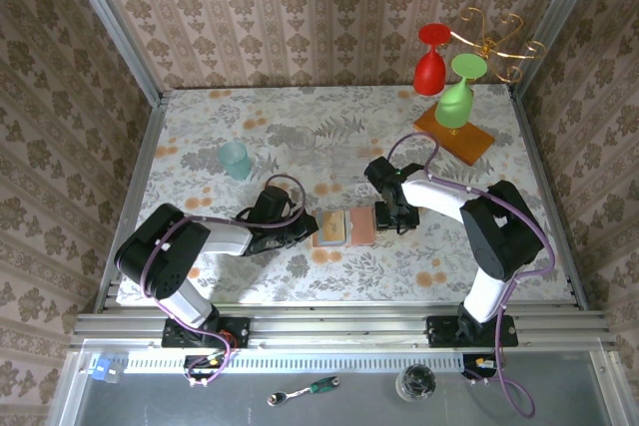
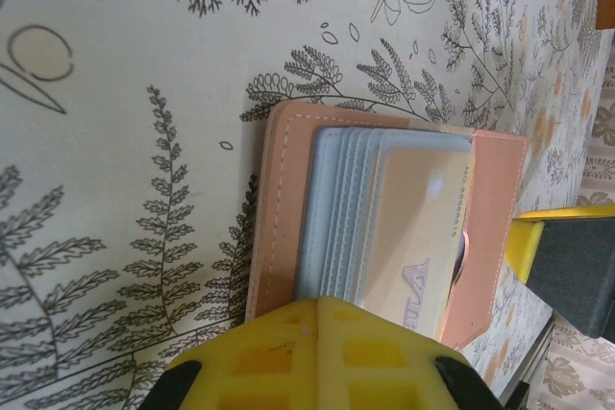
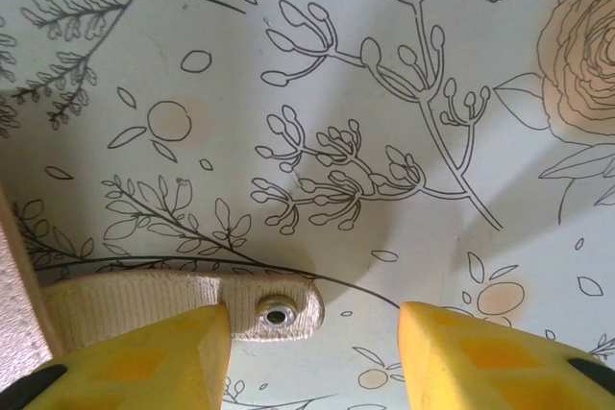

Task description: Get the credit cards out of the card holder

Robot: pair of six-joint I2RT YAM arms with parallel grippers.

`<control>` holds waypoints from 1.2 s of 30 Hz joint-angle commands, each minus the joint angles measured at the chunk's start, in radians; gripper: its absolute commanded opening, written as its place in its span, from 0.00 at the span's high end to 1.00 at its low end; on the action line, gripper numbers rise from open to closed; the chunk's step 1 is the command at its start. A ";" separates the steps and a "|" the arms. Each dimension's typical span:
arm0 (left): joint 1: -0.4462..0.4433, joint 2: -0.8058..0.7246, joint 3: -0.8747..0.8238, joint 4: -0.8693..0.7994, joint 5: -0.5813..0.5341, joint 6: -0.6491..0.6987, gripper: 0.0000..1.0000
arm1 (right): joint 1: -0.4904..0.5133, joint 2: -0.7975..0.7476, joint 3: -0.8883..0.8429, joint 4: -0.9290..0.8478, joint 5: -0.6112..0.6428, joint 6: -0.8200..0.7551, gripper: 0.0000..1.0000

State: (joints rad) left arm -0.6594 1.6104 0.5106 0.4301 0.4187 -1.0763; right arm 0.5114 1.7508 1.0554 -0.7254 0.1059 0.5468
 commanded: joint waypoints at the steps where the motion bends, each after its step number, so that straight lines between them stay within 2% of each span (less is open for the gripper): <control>1: 0.007 0.009 -0.025 -0.045 -0.012 0.022 0.95 | -0.011 0.031 -0.024 -0.020 0.015 -0.007 0.52; 6: 0.012 0.007 -0.027 -0.049 -0.011 0.024 0.95 | -0.022 0.035 -0.038 -0.005 0.006 -0.007 0.62; 13: 0.020 0.003 -0.024 -0.060 -0.005 0.029 0.95 | -0.025 0.035 -0.038 -0.002 0.000 -0.008 0.66; 22: 0.030 -0.023 -0.013 -0.071 0.016 0.033 0.95 | -0.025 0.019 -0.024 -0.010 -0.011 -0.011 0.65; 28: 0.034 -0.094 0.055 -0.178 0.018 0.072 0.94 | -0.025 -0.032 -0.013 -0.013 -0.048 -0.010 0.58; 36: 0.034 -0.170 0.112 -0.260 0.018 0.120 0.90 | -0.024 -0.088 0.008 -0.035 -0.065 -0.004 0.55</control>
State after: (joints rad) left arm -0.6277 1.4635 0.5919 0.2348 0.4332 -1.0016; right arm 0.4923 1.6993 1.0473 -0.7166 0.0536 0.5449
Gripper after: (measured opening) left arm 0.098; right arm 0.452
